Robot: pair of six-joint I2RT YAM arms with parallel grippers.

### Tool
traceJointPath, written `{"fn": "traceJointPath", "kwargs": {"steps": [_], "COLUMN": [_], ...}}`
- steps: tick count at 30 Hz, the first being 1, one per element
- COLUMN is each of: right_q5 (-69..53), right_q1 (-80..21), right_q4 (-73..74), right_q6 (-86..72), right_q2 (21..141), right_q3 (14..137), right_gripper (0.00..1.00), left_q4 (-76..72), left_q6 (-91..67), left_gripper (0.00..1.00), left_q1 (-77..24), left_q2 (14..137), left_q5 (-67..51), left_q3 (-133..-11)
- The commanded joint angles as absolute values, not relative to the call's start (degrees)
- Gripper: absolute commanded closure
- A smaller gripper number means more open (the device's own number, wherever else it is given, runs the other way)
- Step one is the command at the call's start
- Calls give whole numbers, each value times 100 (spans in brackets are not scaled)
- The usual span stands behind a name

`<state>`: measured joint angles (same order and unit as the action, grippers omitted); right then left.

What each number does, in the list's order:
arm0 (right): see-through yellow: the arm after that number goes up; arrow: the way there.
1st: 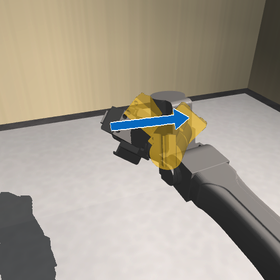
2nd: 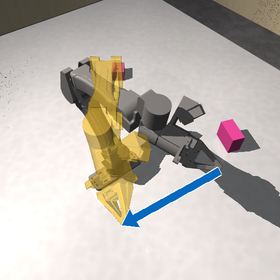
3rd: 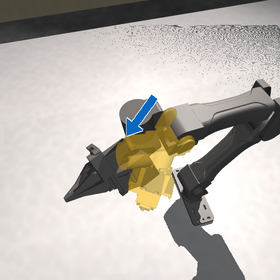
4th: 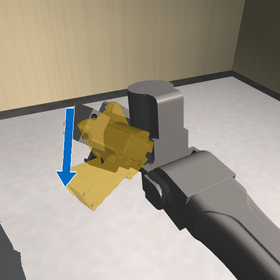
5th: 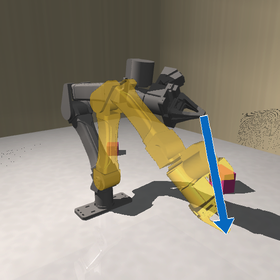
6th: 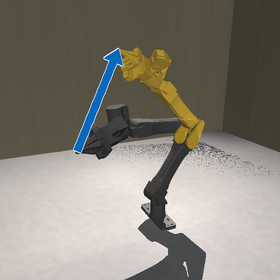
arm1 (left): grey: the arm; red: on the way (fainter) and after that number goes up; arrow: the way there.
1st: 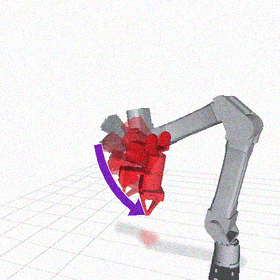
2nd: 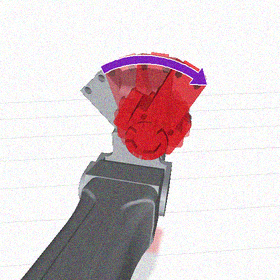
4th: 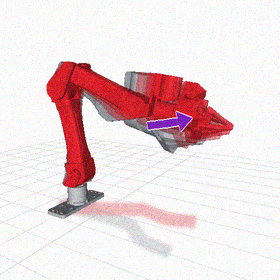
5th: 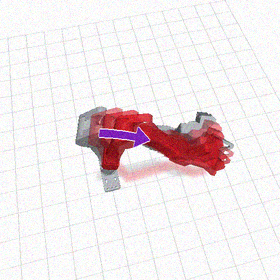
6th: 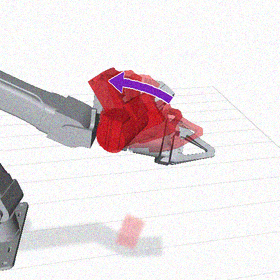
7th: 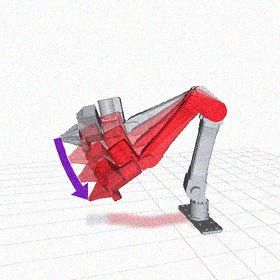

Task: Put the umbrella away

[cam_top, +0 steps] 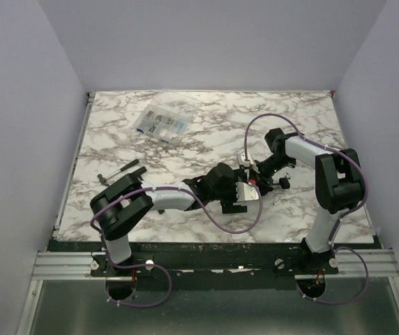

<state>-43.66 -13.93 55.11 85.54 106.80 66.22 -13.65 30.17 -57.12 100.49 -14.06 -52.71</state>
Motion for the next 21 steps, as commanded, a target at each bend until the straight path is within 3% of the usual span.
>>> {"fn": "traceJointPath", "kwargs": {"steps": [1,5,8,12,13,14,17,21], "right_q5": [-3208,-3235,-3276,-3320,-3341,-3377,-3525,-3904], "right_q1": [-1468,-1463,-1466,-1468,-1468,-1463,-1468,-1382], "right_q4": [5925,5957,5994,5971,5958,5947,5849,5539], "right_q6": [8268,8279,8288,8232,8186,8126,7904,7297], "right_q2": [11220,11222,11222,11202,11206,11201,11160,11041], "right_q3": [6064,6090,6117,6108,6121,6139,6202,6396], "right_gripper": [97,97,97,96,96,95,87,63], "left_q4": [-1458,-1181,-1036,-572,-489,-425,-216,158], "left_q6": [3283,3294,3167,2736,2589,2481,2115,1603], "left_gripper": [2,5,14,49,66,76,90,95], "left_q1": [-5722,-5730,-5722,-5680,-5669,-5660,-5660,-5651], "left_q2": [10257,10534,10755,11017,11036,11048,11072,11224], "left_q5": [-1124,-1032,-926,-997,-1058,-1116,-1315,-1575], "left_q3": [-5453,-5654,-5749,-5975,-5966,-5932,-5781,-5650]}}
